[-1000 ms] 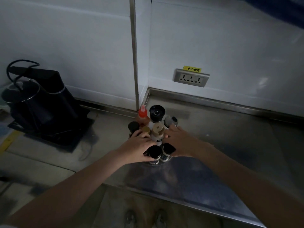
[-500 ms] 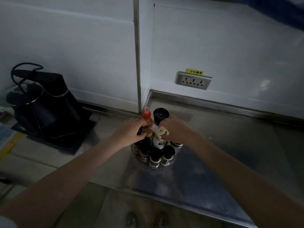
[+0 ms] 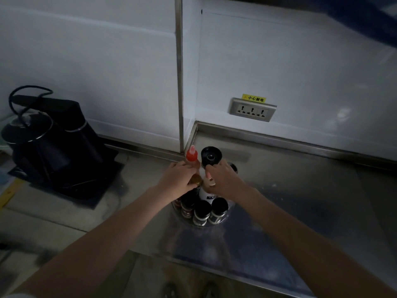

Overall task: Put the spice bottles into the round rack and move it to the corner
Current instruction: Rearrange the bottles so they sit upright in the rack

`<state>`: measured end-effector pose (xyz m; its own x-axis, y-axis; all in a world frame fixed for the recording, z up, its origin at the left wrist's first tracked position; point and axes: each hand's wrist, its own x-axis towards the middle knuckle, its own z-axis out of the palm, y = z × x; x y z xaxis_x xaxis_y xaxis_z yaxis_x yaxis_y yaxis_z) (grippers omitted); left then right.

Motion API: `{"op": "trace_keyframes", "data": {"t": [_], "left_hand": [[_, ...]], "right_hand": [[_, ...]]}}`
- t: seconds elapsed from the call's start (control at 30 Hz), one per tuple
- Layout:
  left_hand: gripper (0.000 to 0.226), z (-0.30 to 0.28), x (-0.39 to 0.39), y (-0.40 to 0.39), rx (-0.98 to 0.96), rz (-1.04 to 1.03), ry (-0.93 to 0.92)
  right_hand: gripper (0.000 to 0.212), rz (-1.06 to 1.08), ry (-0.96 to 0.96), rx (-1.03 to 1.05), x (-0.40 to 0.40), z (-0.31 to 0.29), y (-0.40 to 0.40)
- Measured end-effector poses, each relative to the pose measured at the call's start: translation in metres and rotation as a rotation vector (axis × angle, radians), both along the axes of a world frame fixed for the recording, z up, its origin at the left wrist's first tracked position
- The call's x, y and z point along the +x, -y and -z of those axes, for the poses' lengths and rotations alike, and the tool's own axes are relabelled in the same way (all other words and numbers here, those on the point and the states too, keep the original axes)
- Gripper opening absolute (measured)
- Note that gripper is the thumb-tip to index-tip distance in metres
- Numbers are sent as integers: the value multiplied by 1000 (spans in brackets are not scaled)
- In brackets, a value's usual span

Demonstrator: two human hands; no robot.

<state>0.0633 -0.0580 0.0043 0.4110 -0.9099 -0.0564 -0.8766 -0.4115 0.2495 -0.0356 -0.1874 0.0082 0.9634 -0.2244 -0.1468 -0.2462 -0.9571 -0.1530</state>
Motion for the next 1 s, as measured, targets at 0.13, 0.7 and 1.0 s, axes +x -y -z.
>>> {"op": "trace_keyframes", "data": {"t": [0.13,0.7,1.0], "left_hand": [[39,1,1,0,-13,8,22],[23,-3,11,-9,-234,-7,-11],[50,-2,25,2,-324,-350,-394]], "right_hand": [[31,-26,-47,-22,4,1,1],[17,351,293,274,15,-39,43],[82,265,18,410,36,-11,46]]}}
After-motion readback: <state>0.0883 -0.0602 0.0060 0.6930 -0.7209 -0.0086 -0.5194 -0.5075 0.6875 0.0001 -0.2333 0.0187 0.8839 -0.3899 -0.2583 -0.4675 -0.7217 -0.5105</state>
